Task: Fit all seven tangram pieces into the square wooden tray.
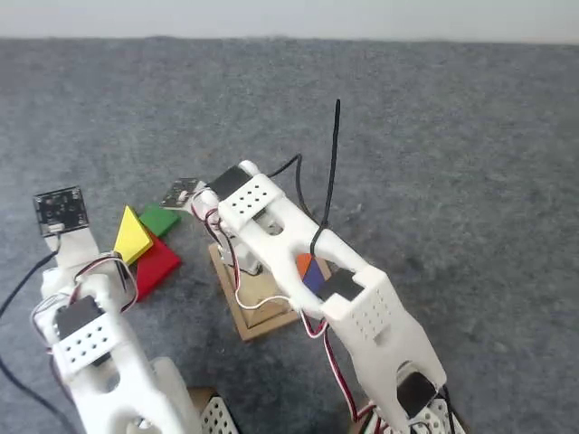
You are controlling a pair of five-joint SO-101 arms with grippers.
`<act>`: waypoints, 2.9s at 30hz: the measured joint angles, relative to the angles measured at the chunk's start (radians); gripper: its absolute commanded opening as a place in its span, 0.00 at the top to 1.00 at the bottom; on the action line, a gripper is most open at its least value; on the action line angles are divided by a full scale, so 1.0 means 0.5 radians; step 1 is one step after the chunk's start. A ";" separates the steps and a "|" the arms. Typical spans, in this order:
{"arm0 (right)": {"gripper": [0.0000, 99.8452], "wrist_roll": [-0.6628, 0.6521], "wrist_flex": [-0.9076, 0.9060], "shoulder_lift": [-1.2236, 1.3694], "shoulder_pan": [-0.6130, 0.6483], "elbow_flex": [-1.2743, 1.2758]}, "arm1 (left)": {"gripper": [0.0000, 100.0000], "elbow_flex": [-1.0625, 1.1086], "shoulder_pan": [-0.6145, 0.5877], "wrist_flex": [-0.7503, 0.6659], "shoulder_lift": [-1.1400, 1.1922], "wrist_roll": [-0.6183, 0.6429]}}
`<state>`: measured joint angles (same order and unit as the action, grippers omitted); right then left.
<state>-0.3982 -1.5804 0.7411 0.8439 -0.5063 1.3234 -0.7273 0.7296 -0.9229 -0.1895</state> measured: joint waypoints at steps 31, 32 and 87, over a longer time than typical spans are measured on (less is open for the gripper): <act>0.90 -0.114 -0.347 -0.120 0.043 -0.147 | 0.85 0.000 -0.003 0.000 0.000 0.000; 0.91 -0.114 -0.347 -0.163 0.104 -0.101 | 0.85 0.000 -0.003 0.000 0.000 0.000; 0.98 -0.055 -0.178 -0.908 0.313 0.868 | 0.85 0.000 -0.003 0.000 0.000 0.000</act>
<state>-0.4258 -1.6694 0.2869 1.0004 -0.0721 1.3234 -0.7288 0.7296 -0.9229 -0.1895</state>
